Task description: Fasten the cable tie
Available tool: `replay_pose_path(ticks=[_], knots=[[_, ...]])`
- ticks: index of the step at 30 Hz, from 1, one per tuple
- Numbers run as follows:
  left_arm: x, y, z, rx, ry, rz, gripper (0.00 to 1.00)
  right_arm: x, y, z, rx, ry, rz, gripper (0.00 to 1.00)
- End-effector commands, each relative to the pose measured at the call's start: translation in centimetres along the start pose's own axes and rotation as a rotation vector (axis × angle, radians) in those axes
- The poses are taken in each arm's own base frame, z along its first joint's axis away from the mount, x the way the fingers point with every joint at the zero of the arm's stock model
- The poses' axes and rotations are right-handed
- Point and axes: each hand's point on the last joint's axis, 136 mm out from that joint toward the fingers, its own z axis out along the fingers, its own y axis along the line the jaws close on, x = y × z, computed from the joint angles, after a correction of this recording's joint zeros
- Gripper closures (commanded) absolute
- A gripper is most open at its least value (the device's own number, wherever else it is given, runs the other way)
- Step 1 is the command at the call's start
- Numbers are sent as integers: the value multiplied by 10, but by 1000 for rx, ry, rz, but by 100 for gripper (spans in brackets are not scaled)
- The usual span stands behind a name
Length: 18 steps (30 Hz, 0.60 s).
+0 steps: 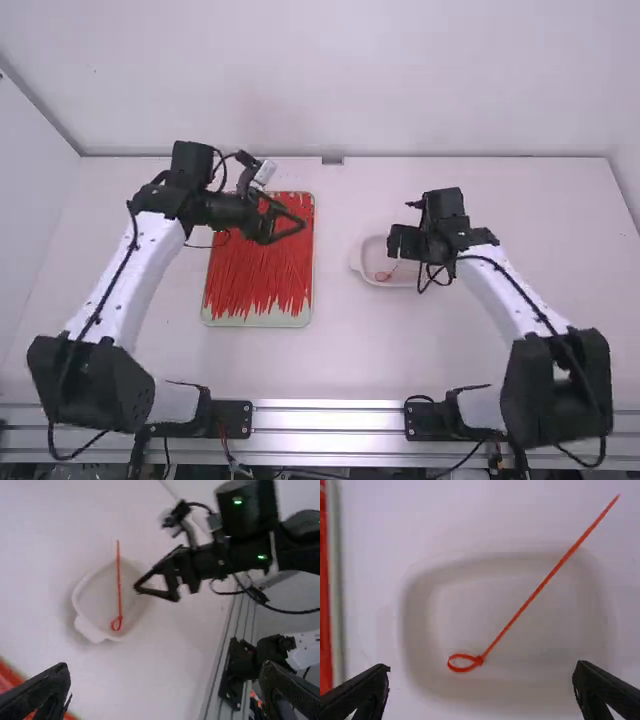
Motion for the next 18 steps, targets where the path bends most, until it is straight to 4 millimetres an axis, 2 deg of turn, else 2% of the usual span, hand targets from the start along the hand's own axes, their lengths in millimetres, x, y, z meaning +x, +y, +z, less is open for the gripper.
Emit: replay_pose_path(ticks=[1,2,6,12,18], knots=[[-3,-3,-16,-79,-23,2,1,-11,7,-24,-13,-63,22,2],[-3,-3,-17,-84,-24,0,1,-11,8,-25,-13,-64,23,2],[-3,-2,-25,-175,-30,-32,1,-6,18,-53,-33,-94,0,2],[0,-1,-27,-199,-21,-47,1,3,27,-73,-52,-103,-24,2],[2,12,-41,-286,-74,-78,6,-4,1,-79,21,-189,-38,7]])
